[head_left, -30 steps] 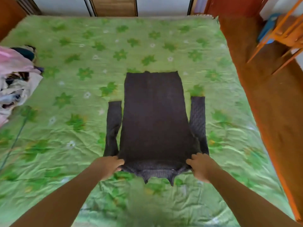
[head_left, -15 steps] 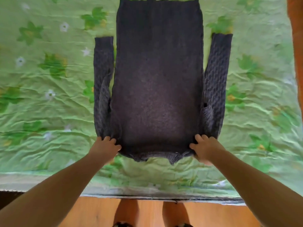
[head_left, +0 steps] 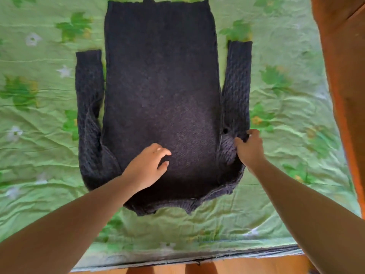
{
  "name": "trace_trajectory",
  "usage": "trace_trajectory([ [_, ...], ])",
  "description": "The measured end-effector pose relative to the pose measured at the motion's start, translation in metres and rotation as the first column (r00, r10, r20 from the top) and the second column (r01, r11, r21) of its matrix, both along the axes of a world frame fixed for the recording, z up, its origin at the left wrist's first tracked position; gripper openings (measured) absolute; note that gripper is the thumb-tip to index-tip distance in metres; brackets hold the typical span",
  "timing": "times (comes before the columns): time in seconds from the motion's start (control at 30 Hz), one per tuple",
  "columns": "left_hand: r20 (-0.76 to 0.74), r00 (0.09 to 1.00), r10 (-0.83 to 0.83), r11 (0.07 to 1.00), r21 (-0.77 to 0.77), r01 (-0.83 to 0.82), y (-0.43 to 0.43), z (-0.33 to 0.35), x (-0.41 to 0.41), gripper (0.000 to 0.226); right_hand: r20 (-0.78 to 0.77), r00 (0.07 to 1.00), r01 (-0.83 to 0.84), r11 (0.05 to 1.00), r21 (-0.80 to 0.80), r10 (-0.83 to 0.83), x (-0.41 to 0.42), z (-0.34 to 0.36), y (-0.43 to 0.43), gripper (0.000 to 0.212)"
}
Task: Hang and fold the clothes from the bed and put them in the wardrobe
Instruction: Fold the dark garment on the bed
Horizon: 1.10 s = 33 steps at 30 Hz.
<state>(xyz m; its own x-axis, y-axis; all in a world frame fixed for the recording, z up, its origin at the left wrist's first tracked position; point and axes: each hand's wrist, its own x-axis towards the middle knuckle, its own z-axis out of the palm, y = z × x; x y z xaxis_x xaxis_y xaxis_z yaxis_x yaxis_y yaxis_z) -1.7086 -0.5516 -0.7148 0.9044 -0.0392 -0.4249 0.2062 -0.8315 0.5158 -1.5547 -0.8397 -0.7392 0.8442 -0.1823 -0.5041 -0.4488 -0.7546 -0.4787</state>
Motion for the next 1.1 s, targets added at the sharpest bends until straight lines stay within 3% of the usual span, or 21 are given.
trace_trajectory([
  [0.1, 0.060, 0.998, 0.013, 0.979, -0.205, 0.000, -0.063, -0.001, 0.035, 0.031, -0.046, 0.963, 0.270, 0.945, 0.185, -0.267, 0.028, -0.003, -0.004, 0.047],
  [0.23, -0.017, 0.981, 0.193, 0.867, -0.465, -0.179, -0.129, -0.002, 0.076, 0.030, -0.241, 0.947, 0.300, 0.856, 0.420, -0.214, 0.057, -0.002, -0.009, 0.006],
  [0.3, -0.132, 0.921, 0.367, 0.733, -0.568, -0.374, -0.148, 0.001, 0.099, 0.029, -0.216, 0.961, 0.259, 0.829, 0.496, -0.171, 0.063, 0.001, -0.005, 0.013],
  [0.4, -0.260, 0.763, 0.592, 0.482, -0.644, -0.594, -0.150, 0.008, 0.143, 0.026, 0.041, 0.996, -0.089, 0.860, 0.502, 0.079, 0.057, 0.011, 0.000, 0.038],
  [0.47, -0.374, 0.697, 0.612, 0.358, -0.655, -0.665, -0.139, 0.010, 0.171, 0.026, 0.107, 0.907, -0.413, 0.812, 0.412, 0.407, 0.050, 0.015, 0.001, 0.045],
  [0.5, -0.415, 0.699, 0.582, 0.360, -0.639, -0.680, -0.133, 0.009, 0.181, 0.027, 0.081, 0.864, -0.484, 0.778, 0.400, 0.496, 0.049, 0.014, 0.002, 0.043],
  [0.57, -0.452, 0.725, 0.520, 0.445, -0.580, -0.682, -0.127, 0.004, 0.194, 0.026, -0.045, 0.922, -0.300, 0.783, 0.544, 0.384, 0.059, 0.014, 0.007, 0.034],
  [0.67, -0.424, 0.724, 0.544, 0.512, -0.516, -0.687, -0.128, -0.008, 0.204, 0.020, -0.210, 0.976, 0.170, 0.795, 0.583, -0.054, 0.099, 0.005, 0.007, 0.027],
  [0.9, -0.402, 0.782, 0.476, 0.577, -0.528, -0.623, -0.132, -0.028, 0.210, 0.022, -0.318, 0.906, 0.423, 0.643, 0.638, -0.281, 0.200, -0.010, 0.039, 0.021],
  [0.97, -0.431, 0.788, 0.440, 0.543, -0.571, -0.616, -0.130, -0.030, 0.207, 0.023, -0.352, 0.887, 0.461, 0.608, 0.647, -0.298, 0.217, -0.004, 0.055, 0.019],
  [1.1, -0.553, 0.691, 0.465, 0.293, -0.641, -0.710, -0.104, -0.023, 0.207, 0.032, -0.219, 0.951, 0.310, 0.633, 0.709, -0.219, 0.235, 0.029, 0.108, 0.014],
])
